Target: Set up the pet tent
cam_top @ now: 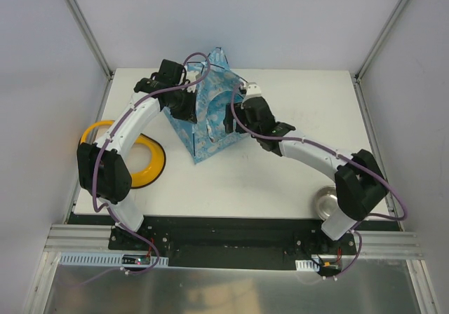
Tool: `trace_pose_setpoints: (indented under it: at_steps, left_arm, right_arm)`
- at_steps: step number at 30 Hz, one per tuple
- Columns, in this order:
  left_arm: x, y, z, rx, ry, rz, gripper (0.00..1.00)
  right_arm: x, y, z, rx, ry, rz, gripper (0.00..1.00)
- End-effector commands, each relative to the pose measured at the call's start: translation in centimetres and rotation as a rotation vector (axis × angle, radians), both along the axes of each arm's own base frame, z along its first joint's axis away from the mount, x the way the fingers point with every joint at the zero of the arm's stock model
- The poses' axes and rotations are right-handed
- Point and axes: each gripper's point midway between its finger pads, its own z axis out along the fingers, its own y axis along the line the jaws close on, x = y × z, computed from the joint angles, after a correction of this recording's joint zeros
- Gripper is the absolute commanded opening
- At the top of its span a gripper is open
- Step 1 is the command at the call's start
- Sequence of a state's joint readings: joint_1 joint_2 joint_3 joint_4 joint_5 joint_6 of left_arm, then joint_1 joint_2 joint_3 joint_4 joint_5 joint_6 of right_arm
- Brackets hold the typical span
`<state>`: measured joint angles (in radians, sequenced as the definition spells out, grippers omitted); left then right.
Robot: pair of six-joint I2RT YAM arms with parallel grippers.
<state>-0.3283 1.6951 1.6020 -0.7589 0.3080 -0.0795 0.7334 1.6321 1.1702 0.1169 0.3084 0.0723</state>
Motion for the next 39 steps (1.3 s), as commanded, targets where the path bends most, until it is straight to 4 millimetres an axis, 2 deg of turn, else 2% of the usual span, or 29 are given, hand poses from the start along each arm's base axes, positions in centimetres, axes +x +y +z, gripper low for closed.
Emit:
trace_pose_setpoints:
  at_steps: [1,4,9,12,13,16,20,26,28,31,35,39]
  left_arm:
    - [0.0,0.0,1.8,-0.008,-0.026,0.018,0.0]
    - [0.0,0.0,1.7,-0.005,-0.026,0.019,0.0]
    - [0.0,0.0,1.6,-0.008,-0.02,0.021,0.0]
    - [0.0,-0.1,1.7,-0.009,-0.021,0.023,0.0]
    - [0.0,-0.1,1.8,-0.011,-0.025,0.021,0.0]
    - [-0.1,0.0,2.0,-0.01,-0.03,0.019,0.0]
    - [-0.4,0.0,2.1,-0.013,-0.031,0.003,0.0]
    - [-1.2,-1.2,2.6,-0.076,-0.016,-0.052,0.0]
    - [-1.4,-1.7,3.1,-0.106,-0.014,-0.069,0.0]
    - [-1.5,-2.2,3.9,-0.138,-0.017,-0.083,0.0]
    - [-1.6,-2.6,4.7,-0.166,-0.022,-0.097,0.0]
    - [-1.5,-2.4,4.6,-0.156,-0.028,-0.09,0.0]
  right_arm:
    - [-5.0,6.4,-0.8,0.14,0.183,0.365,0.81]
    - [-5.5,8.4,-0.9,0.21,0.217,0.423,0.78]
    - [-5.1,10.3,-0.9,0.289,0.239,0.446,0.68]
    - [-4.6,11.1,-1.5,0.303,0.263,0.433,0.45]
    - [-4.2,11.1,-1.5,0.304,0.262,0.419,0.35]
    - [-3.5,10.8,-1.6,0.308,0.258,0.369,0.14]
    - [-3.0,10.4,-1.4,0.321,0.241,0.322,0.01]
    - [-1.0,11.0,-2.6,0.328,0.238,0.253,0.0]
    - [-0.4,11.5,-3.6,0.33,0.257,0.244,0.0]
    - [-0.3,12.6,-4.4,0.346,0.291,0.267,0.0]
    - [-0.3,13.2,-5.7,0.344,0.329,0.269,0.0]
    - [-1.3,13.7,-6.0,0.353,0.365,0.322,0.0]
